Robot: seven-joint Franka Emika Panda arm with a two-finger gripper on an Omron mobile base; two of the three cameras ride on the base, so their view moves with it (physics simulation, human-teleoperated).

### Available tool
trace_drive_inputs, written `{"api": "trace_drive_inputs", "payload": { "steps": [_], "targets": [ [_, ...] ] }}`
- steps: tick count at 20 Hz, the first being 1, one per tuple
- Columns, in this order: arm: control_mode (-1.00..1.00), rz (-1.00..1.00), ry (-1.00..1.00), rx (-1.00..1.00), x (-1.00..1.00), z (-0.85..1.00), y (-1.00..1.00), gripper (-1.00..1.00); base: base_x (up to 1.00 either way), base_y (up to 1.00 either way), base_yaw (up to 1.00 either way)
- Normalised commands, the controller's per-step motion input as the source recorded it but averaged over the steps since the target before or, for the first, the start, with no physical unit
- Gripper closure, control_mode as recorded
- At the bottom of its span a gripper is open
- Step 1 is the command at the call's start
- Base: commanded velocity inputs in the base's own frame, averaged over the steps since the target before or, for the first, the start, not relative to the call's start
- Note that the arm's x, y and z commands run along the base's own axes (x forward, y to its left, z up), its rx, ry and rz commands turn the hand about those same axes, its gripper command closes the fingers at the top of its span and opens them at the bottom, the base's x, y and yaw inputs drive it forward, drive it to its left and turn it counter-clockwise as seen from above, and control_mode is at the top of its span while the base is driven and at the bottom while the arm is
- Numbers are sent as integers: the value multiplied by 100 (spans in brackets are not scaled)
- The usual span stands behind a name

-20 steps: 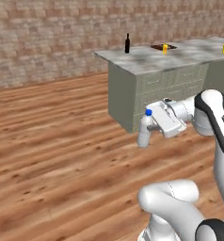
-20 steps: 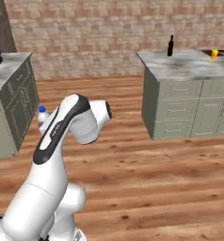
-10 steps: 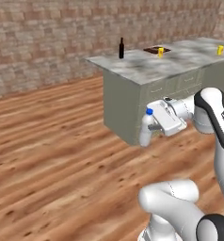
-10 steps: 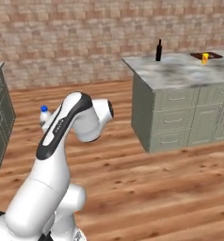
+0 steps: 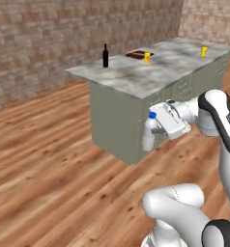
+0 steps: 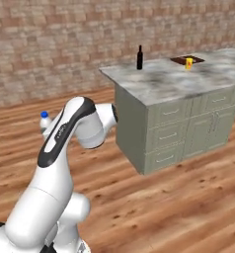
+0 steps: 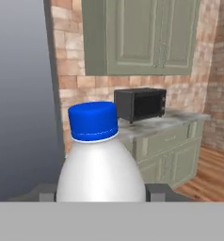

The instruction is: Place the drinks on the dining counter in a tight cluster.

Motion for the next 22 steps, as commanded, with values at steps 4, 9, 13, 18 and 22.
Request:
{"api": "trace_drive_inputs", "payload": {
  "steps": [4,9,13,18,22],
  "targets": [
    [100,0,0,0,0,0,0,100,100,94,-53],
    [100,0,0,0,0,0,0,100,100,99,-53],
    [100,0,0,0,0,0,0,100,100,100,-43],
    [100,0,0,0,0,0,0,100,100,100,-40],
    [100,0,0,0,0,0,0,100,100,100,-34]
  ]
}}
